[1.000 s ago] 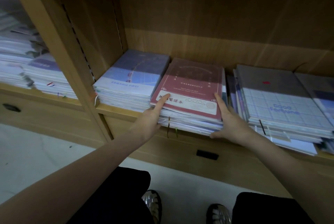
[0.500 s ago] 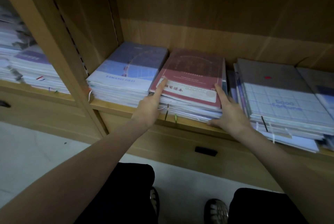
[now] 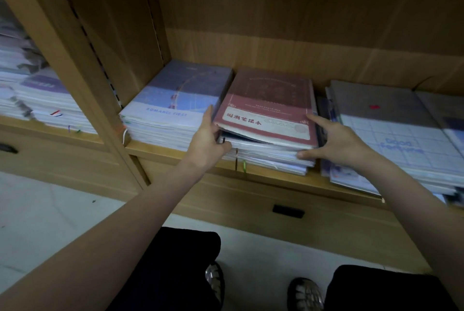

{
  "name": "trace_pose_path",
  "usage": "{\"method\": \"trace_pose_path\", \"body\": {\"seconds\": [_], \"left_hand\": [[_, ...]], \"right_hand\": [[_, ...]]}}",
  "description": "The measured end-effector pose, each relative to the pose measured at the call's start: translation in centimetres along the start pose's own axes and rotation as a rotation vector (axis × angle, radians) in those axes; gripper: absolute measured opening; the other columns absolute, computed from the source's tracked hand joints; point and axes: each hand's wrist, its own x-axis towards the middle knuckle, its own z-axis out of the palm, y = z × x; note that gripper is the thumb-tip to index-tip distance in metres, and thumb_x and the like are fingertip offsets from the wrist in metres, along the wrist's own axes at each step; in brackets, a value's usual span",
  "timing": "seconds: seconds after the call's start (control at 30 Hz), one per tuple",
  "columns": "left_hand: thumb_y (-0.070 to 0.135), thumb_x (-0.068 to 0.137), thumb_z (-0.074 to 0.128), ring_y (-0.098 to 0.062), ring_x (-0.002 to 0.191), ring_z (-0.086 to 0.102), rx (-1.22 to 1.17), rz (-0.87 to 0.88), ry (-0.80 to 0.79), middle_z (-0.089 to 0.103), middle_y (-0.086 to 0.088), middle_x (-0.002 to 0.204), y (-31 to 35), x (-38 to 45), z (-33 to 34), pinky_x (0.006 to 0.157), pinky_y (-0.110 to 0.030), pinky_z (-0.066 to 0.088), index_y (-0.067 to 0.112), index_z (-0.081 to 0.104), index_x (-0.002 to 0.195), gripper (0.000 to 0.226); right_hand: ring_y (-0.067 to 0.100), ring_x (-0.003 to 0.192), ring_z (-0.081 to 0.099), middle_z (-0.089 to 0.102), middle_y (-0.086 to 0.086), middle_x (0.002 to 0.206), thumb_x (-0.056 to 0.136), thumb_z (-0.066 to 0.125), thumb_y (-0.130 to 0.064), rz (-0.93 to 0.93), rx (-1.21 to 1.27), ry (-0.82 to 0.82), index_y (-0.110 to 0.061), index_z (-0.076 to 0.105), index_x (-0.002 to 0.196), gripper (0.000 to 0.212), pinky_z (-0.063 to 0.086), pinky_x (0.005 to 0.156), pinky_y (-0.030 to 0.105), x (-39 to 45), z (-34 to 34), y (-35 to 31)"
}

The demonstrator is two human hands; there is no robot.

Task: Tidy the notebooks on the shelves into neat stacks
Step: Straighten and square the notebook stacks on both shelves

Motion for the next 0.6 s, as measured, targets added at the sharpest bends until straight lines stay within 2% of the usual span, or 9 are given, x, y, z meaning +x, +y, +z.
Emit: {"method": "trace_pose_path", "body": {"seconds": [0.07, 0.13, 0.27, 0.33, 0.43, 0.5, 0.6], "left_hand": [[-0.009, 0.082, 0.06, -0.018, 0.113, 0.057, 0.105, 0.013, -0.03, 0.061, -0.005, 0.121, -0.6, 0.2, -0.4, 0.1, -0.036, 0.045, 0.018, 0.027, 0.145, 0.076], [-0.007, 0.08, 0.062, -0.021, 0.113, 0.057, 0.161, 0.007, -0.057, 0.06, -0.006, 0.123, -1.0, 0.4, -0.9, 0.1, -0.043, 0.045, 0.017, 0.032, 0.144, 0.074], [-0.008, 0.079, 0.061, -0.022, 0.113, 0.057, 0.22, 0.052, -0.079, 0.061, -0.006, 0.123, -1.2, 0.6, -0.8, 0.1, -0.041, 0.046, 0.022, 0.034, 0.143, 0.075], [-0.006, 0.08, 0.062, -0.019, 0.11, 0.059, 0.277, 0.061, -0.067, 0.062, -0.004, 0.121, -1.0, 0.8, -0.6, 0.098, -0.035, 0.047, 0.02, 0.036, 0.143, 0.073], [-0.007, 0.079, 0.061, -0.021, 0.112, 0.058, 0.301, 0.056, -0.076, 0.062, -0.005, 0.122, -1.0, 1.1, -0.6, 0.098, -0.039, 0.047, 0.02, 0.034, 0.144, 0.076], [-0.007, 0.081, 0.061, -0.022, 0.113, 0.057, 0.316, 0.046, -0.089, 0.061, -0.005, 0.124, -1.1, 1.2, -0.8, 0.098, -0.041, 0.047, 0.022, 0.03, 0.145, 0.077], [-0.006, 0.083, 0.06, -0.023, 0.117, 0.054, 0.321, 0.03, -0.123, 0.058, -0.005, 0.128, -0.9, 1.4, -1.1, 0.101, -0.042, 0.044, 0.023, 0.026, 0.147, 0.078]], "right_hand": [[0.02, 0.132, 0.036, 0.036, 0.002, 0.148, 0.073, 0.078, -0.026, 0.002, -0.007, -0.049, -0.022, 0.018, 0.149, 0.096, 0.032, 0.102, 0.026, -0.1, -0.2, 0.0], [0.02, 0.129, 0.039, 0.037, 0.004, 0.145, 0.073, 0.077, -0.029, 0.007, -0.014, -0.076, -0.02, 0.018, 0.149, 0.096, 0.033, 0.099, 0.024, -0.2, 0.1, -0.2], [0.021, 0.127, 0.042, 0.043, 0.004, 0.141, 0.075, 0.076, -0.029, 0.038, 0.015, 0.006, -0.019, 0.024, 0.148, 0.089, 0.035, 0.097, 0.024, -0.2, 0.2, -0.4], [0.021, 0.125, 0.043, 0.045, 0.004, 0.139, 0.076, 0.075, -0.027, 0.034, 0.044, 0.006, -0.018, 0.026, 0.147, 0.087, 0.035, 0.093, 0.022, -0.3, 0.0, -0.3], [0.017, 0.118, 0.045, 0.047, 0.0, 0.13, 0.077, 0.075, -0.025, 0.033, 0.077, -0.03, -0.02, 0.025, 0.146, 0.085, 0.032, 0.086, 0.018, -0.3, -0.3, -0.5], [0.013, 0.111, 0.045, 0.046, -0.005, 0.125, 0.076, 0.076, -0.022, 0.051, 0.119, -0.063, -0.022, 0.023, 0.147, 0.089, 0.034, 0.09, 0.019, -0.1, -0.2, -0.4], [0.018, 0.12, 0.046, 0.045, -0.003, 0.135, 0.069, 0.081, -0.024, 0.071, 0.148, -0.05, -0.024, 0.019, 0.148, 0.101, 0.041, 0.102, 0.032, 0.3, 0.7, -0.3]]}}
